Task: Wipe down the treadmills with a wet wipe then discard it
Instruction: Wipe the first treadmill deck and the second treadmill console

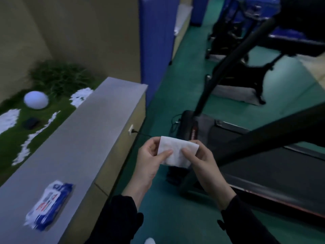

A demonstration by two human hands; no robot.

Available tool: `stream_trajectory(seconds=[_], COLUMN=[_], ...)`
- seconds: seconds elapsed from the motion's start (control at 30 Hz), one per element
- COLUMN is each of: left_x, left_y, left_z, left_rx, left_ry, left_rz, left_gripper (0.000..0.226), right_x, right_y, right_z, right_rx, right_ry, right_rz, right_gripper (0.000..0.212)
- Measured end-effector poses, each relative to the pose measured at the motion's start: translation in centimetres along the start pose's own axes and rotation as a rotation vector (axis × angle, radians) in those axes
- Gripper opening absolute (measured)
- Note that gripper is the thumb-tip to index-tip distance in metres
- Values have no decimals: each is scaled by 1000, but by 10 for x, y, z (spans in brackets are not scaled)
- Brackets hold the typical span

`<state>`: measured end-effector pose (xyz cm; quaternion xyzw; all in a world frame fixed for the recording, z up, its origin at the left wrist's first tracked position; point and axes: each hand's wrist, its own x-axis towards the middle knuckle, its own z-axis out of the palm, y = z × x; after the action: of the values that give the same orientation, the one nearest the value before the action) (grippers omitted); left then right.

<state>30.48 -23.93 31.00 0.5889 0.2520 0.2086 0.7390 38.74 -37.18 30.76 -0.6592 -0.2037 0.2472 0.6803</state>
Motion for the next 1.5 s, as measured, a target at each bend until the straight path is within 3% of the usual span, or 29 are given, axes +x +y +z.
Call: stream_trajectory(seconds=[0.17, 0.43, 0.5, 0.6, 0.73, 0.83, 0.97, 1.13, 1.2, 1.5], left_x=[-13, -58, -70, -84, -100, -117, -145, -176, -188, -218], left_y=[-11, -42, -54, -77, -104, -119, -137, -155, -164, -211], left_z=[61, 159, 185, 221, 269, 309, 358, 411, 437, 551], left_rx=[50, 335, 461, 824, 1139, 1206, 1275, 1449, 1455, 1427], left_ry=[-200, -473, -531, -659, -843, -918, -1009, -1112, -1186, -1402], left_rz=[-1, 3, 41, 233, 398, 449, 531, 755, 770, 819], left_gripper=[33, 28, 24, 30, 43, 46, 47, 48, 48, 51], right_x=[-46, -143, -167, -201, -246, -283, -333, -384, -403, -447], right_y=[-7, -11, -7, 1, 4, 13, 30, 40, 45, 57], right_z=[-59, -175, -204, -249, -304, -343, -386, -417, -429, -495], right_rx=[11, -88, -108, -155, -231, -289, -355, -413, -416, -446], right_ry=[264, 484, 545, 625, 740, 818, 965, 1125, 1186, 1380], right_rz=[-42, -35, -17, -13, 15, 37, 99, 141, 159, 229], right_gripper=[15, 9, 12, 40, 15, 15, 38, 29, 21, 38])
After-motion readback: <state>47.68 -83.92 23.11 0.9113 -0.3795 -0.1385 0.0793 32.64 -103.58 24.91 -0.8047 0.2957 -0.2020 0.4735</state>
